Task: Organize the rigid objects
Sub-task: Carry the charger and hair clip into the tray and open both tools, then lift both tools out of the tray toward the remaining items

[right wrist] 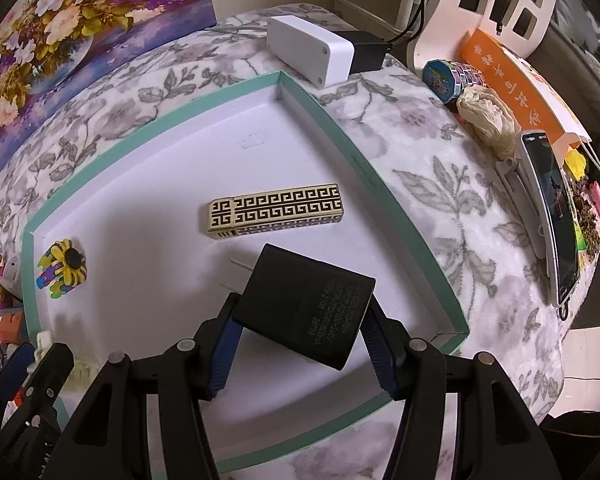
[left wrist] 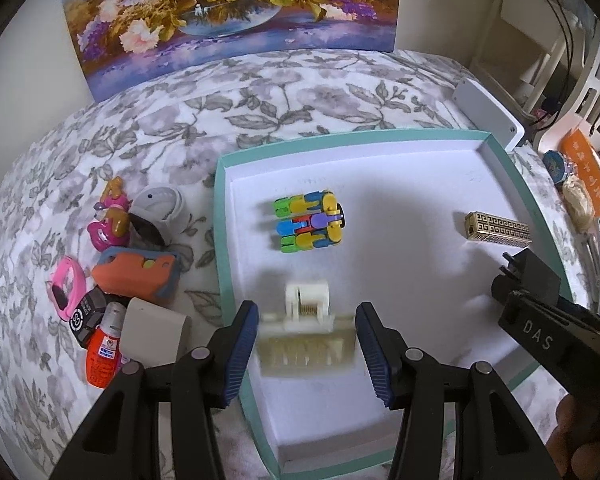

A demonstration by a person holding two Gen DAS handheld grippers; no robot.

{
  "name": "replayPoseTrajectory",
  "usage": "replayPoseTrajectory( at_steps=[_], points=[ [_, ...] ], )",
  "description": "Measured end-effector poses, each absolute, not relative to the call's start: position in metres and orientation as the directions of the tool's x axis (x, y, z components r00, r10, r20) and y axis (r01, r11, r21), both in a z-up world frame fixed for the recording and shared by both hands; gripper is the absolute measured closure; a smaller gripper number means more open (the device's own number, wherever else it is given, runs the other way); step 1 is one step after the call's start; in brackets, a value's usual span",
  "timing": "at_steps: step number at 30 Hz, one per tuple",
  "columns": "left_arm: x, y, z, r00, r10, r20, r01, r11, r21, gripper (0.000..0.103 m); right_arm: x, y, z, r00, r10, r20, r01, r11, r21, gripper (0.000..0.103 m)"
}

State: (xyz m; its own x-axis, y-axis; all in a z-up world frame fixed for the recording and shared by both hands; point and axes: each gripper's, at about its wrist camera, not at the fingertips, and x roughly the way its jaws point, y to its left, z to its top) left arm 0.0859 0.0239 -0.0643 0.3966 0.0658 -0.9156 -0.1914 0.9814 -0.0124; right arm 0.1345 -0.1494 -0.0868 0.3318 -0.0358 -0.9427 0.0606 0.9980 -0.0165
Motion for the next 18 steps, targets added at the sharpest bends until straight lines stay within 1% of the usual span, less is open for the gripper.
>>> replayPoseTrajectory(
  at_steps=[2,4,6,8,10,11,13,14,15,17,18],
  points=[
    [0.086,0.025,-0.062,0.397,0.061,-0.916,-0.195,0.981,-0.019,0.048,0.134,-0.149,-0.086,0.333,-0.028,-0.943,0.056,0.998,-0.01,0.043],
    [0.085,0.027,-0.061,0.399,0.058,-0.915,-0.201,0.979,-0.025,0.044,0.134,-0.147,-0.086,0.331,-0.018,-0.943,0.052,0.999,-0.001,0.043],
    [0.085,0.03,-0.058,0.403,0.06,-0.913,-0.21,0.977,-0.028,0.038,0.134,-0.147,-0.086,0.328,-0.015,-0.945,0.049,0.999,0.001,0.043],
    [0.085,0.033,-0.056,0.403,0.06,-0.913,-0.217,0.976,-0.032,0.037,0.134,-0.146,-0.086,0.329,-0.008,-0.944,0.041,0.999,0.006,0.043],
    [0.084,0.038,-0.054,0.404,0.061,-0.913,-0.23,0.973,-0.037,0.034,0.135,-0.145,-0.084,0.336,-0.001,-0.942,0.032,0.999,0.011,0.041],
    [0.083,0.04,-0.053,0.405,0.062,-0.912,-0.238,0.97,-0.039,0.031,0.135,-0.144,-0.083,0.34,-0.003,-0.94,0.03,1.0,0.008,0.038],
    [0.082,0.047,-0.05,0.408,0.068,-0.91,-0.257,0.965,-0.043,0.028,0.134,-0.142,-0.081,0.35,-0.008,-0.937,0.027,1.0,0.002,0.032],
    [0.082,0.05,-0.049,0.409,0.071,-0.91,-0.267,0.963,-0.045,0.025,0.134,-0.142,-0.08,0.354,-0.006,-0.935,0.028,1.0,0.004,0.031],
    [0.081,0.055,-0.047,0.413,0.077,-0.908,-0.283,0.958,-0.047,0.019,0.134,-0.142,-0.08,0.354,-0.003,-0.935,0.026,1.0,0.006,0.031],
    [0.079,0.064,-0.045,0.416,0.084,-0.905,-0.307,0.95,-0.053,0.012,0.134,-0.141,-0.079,0.355,0.002,-0.935,0.023,1.0,0.011,0.031],
    [0.079,0.067,-0.044,0.418,0.085,-0.905,-0.317,0.947,-0.057,0.011,0.133,-0.14,-0.079,0.357,0.002,-0.934,0.02,1.0,0.009,0.031]
  ],
)
